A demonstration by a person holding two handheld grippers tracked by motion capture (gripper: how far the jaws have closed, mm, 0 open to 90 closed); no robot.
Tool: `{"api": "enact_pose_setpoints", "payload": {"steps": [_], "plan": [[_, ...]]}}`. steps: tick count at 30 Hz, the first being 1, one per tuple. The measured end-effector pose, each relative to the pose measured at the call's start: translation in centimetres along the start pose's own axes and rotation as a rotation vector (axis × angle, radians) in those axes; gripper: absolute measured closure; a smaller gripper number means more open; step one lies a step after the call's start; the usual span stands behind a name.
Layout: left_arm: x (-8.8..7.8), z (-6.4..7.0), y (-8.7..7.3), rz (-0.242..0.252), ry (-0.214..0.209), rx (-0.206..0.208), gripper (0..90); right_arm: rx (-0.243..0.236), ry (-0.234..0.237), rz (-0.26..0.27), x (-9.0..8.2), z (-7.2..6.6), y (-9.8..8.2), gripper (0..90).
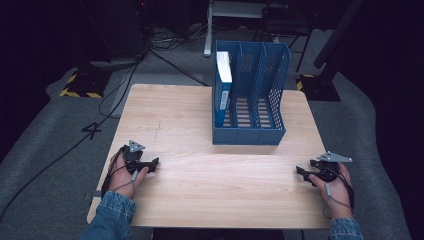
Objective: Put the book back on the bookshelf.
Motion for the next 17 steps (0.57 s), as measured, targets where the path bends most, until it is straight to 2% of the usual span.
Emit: {"api": "enact_pose_setpoints", "payload": {"steps": [2, 6, 10, 17], "plan": [[0.02, 0.01, 0.00, 0.002, 0.002, -0.001, 16.7, -0.010, -0.005, 0.015, 0.21, -0.07, -0.14, 22.4], [0.01, 0.00, 0.01, 0.000, -0.001, 0.000, 16.7, -0.022, 0.009, 0.005, 0.44, -0.22, -0.07, 16.2], [0.03, 0.02, 0.00, 0.003, 0.000, -0.001, 16.7, -0.006, -0.012, -0.005, 0.55, -0.18, -0.04, 11.1], [0.12, -0.02, 0.10, 0.000, -0.008, 0.001, 16.4, 0.007, -0.026, -0.007, 0.60, -0.19, -0.01, 10.5]]}}
Point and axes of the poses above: each handheld gripper's, and its own axes: x roughly forward along the jaws, y roughly out of its top, z roughly to its right, the point moved 2 cm from there along x, roughly forward along the jaws, and after that the axes turned 4 degrees about y, right-handed, at the moved point
